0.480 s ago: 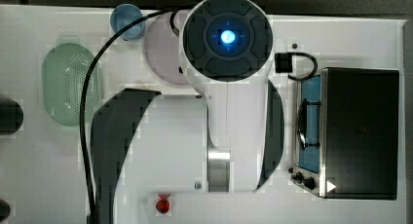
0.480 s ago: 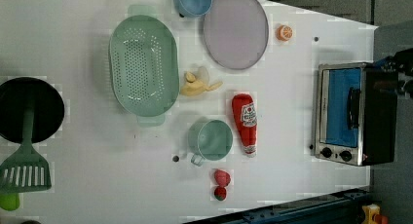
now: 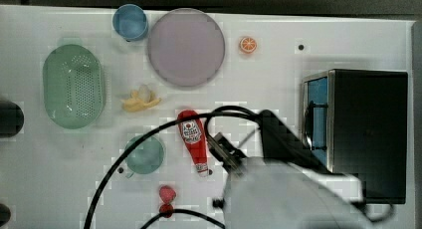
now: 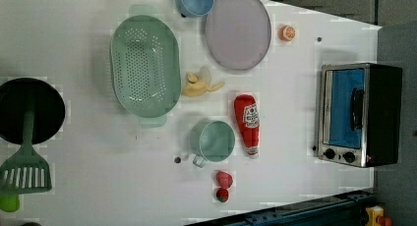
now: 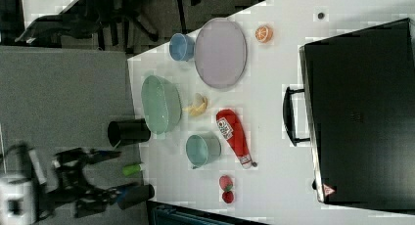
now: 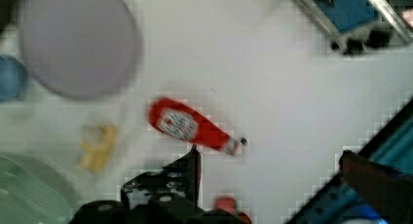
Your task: Flap open oven.
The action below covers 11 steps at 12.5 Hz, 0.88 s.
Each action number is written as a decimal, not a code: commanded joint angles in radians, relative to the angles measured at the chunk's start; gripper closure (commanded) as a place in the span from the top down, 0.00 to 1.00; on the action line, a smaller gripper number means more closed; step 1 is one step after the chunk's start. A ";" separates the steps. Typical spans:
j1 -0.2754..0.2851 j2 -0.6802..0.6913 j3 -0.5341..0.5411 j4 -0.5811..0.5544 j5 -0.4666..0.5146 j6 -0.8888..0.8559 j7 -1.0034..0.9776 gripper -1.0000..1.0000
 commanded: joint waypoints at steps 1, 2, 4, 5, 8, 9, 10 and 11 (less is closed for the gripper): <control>0.000 0.069 0.008 0.009 0.002 0.001 0.078 0.82; 0.000 0.070 0.008 0.008 0.002 0.001 0.078 0.69; 0.000 0.070 0.006 0.006 0.002 0.001 0.078 0.46; 0.000 0.070 0.004 0.003 0.002 0.001 0.078 0.34; -0.002 0.074 -0.008 -0.027 -0.006 0.005 0.054 0.17; -0.002 0.079 -0.014 -0.037 -0.007 0.007 0.013 0.17; -0.002 0.085 -0.022 -0.045 -0.008 0.017 -0.047 0.17; -0.003 0.092 -0.033 -0.052 -0.013 0.031 -0.110 0.17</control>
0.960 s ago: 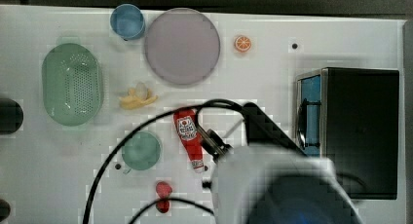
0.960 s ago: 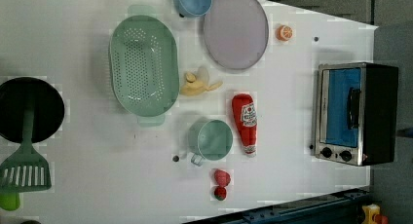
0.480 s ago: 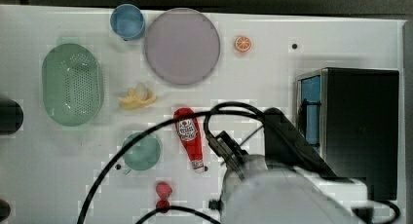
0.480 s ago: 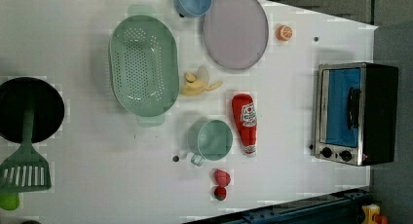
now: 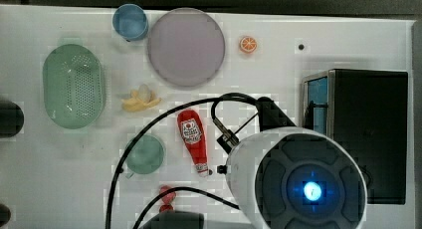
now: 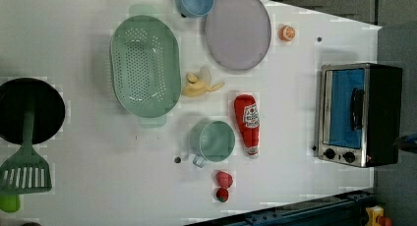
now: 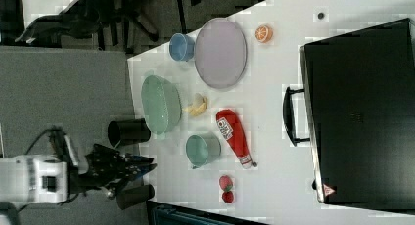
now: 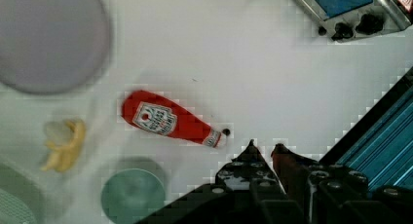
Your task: Flap open oven.
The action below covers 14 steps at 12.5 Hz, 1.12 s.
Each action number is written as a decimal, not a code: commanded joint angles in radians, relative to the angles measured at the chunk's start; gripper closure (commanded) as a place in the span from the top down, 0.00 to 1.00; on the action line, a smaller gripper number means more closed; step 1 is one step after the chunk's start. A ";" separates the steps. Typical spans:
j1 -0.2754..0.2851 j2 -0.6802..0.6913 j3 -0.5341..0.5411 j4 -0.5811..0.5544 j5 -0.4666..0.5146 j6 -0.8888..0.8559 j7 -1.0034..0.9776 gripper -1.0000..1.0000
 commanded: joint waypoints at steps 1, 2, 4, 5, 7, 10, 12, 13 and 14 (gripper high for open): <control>0.001 0.011 -0.039 -0.004 -0.007 0.042 -0.171 0.17; 0.000 0.019 -0.052 -0.018 -0.016 0.072 -0.233 0.17; -0.004 0.029 -0.087 -0.059 -0.043 0.162 -0.383 0.17; -0.004 0.031 -0.108 -0.081 -0.045 0.214 -0.460 0.17; -0.005 0.035 -0.152 -0.129 -0.045 0.298 -0.587 0.17; -0.007 0.055 -0.214 -0.187 -0.051 0.384 -0.722 0.17; -0.009 0.085 -0.247 -0.205 -0.078 0.437 -0.827 0.17; -0.010 0.104 -0.264 -0.206 -0.080 0.469 -0.881 0.17; -0.013 0.126 -0.283 -0.206 -0.080 0.506 -0.929 0.17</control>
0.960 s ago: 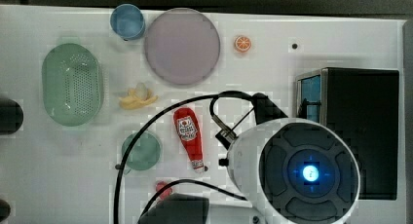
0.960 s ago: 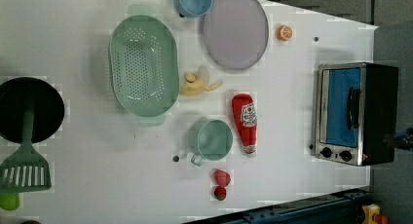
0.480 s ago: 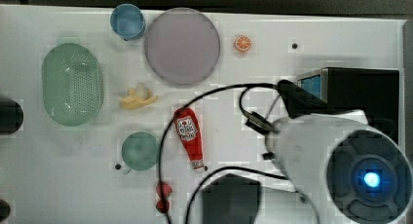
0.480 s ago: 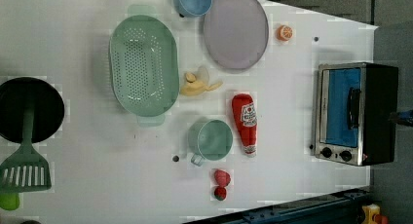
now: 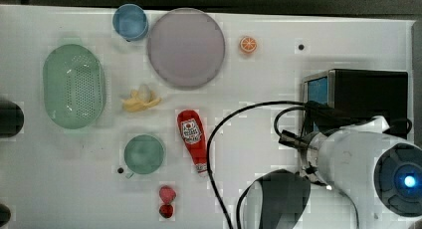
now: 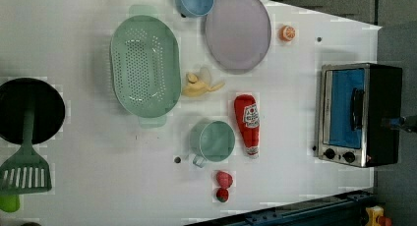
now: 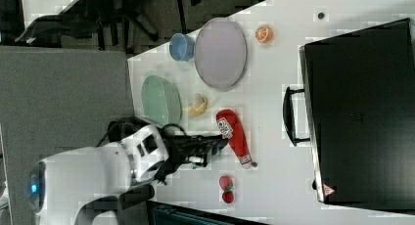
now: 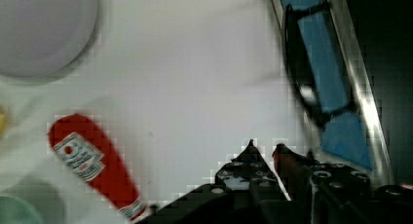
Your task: Flap open oven.
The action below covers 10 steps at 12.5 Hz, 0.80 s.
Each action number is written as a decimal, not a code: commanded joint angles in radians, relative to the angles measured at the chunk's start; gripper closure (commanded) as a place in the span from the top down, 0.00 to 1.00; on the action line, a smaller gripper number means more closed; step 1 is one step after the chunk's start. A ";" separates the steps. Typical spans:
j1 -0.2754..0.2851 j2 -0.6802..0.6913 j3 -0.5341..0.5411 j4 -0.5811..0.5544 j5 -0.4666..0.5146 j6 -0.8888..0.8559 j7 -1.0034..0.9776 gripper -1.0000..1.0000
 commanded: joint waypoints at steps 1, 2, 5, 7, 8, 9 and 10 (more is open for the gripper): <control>-0.003 0.056 -0.041 -0.005 -0.024 0.100 -0.226 0.17; -0.004 0.079 -0.062 -0.005 -0.024 0.129 -0.252 0.17; -0.004 0.147 -0.112 -0.005 -0.023 0.195 -0.264 0.17; -0.004 0.189 -0.127 -0.004 -0.023 0.229 -0.265 0.17; -0.004 0.211 -0.131 -0.005 -0.023 0.251 -0.265 0.17; -0.004 0.232 -0.131 -0.005 -0.023 0.273 -0.265 0.17; -0.004 0.256 -0.132 -0.005 -0.023 0.297 -0.265 0.17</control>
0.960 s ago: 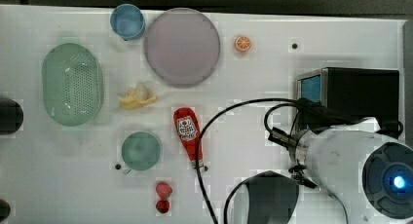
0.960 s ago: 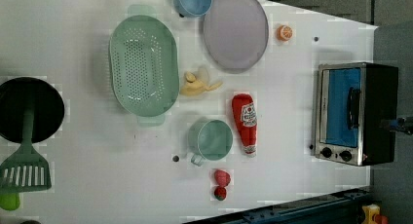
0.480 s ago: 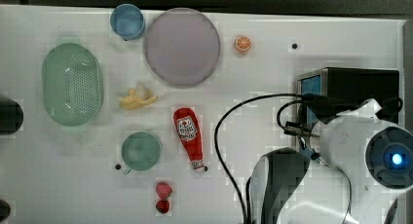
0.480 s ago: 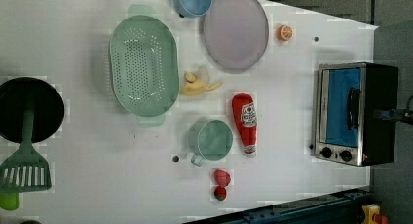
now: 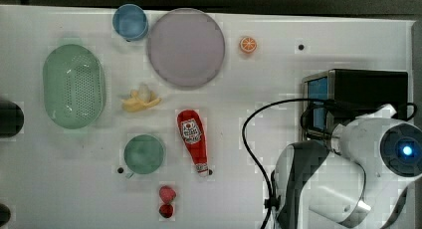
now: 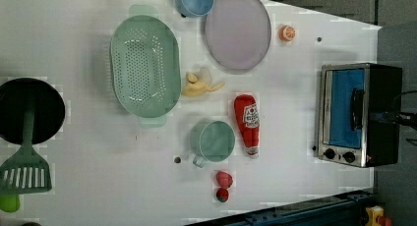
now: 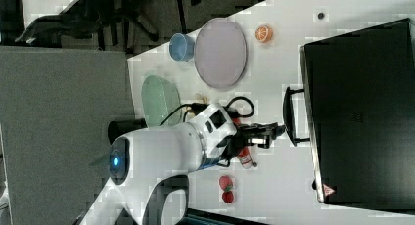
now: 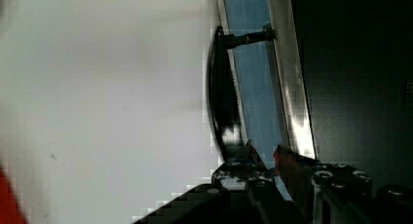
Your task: Flap open oven.
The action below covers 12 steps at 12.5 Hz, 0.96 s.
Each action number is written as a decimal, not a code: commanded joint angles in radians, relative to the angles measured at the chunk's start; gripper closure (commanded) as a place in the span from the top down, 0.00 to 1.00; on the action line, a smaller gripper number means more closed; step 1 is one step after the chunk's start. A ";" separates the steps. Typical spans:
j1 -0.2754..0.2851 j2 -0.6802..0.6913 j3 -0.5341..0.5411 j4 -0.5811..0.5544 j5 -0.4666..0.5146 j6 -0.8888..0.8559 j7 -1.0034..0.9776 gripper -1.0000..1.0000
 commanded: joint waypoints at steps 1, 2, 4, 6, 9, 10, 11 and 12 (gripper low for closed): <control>0.008 0.041 -0.004 0.001 -0.003 0.075 -0.041 0.17; 0.008 0.065 -0.006 0.001 -0.003 0.086 -0.040 0.17; 0.007 0.107 -0.008 0.001 -0.002 0.108 -0.040 0.17; 0.007 0.143 -0.008 0.001 -0.001 0.131 -0.040 0.17; 0.012 0.172 0.001 0.000 -0.001 0.145 -0.040 0.17; 0.015 0.173 0.006 0.001 -0.002 0.145 -0.041 0.17; 0.016 0.173 0.012 0.001 -0.003 0.145 -0.040 0.17; 0.018 0.174 0.019 -0.003 -0.004 0.142 -0.040 0.17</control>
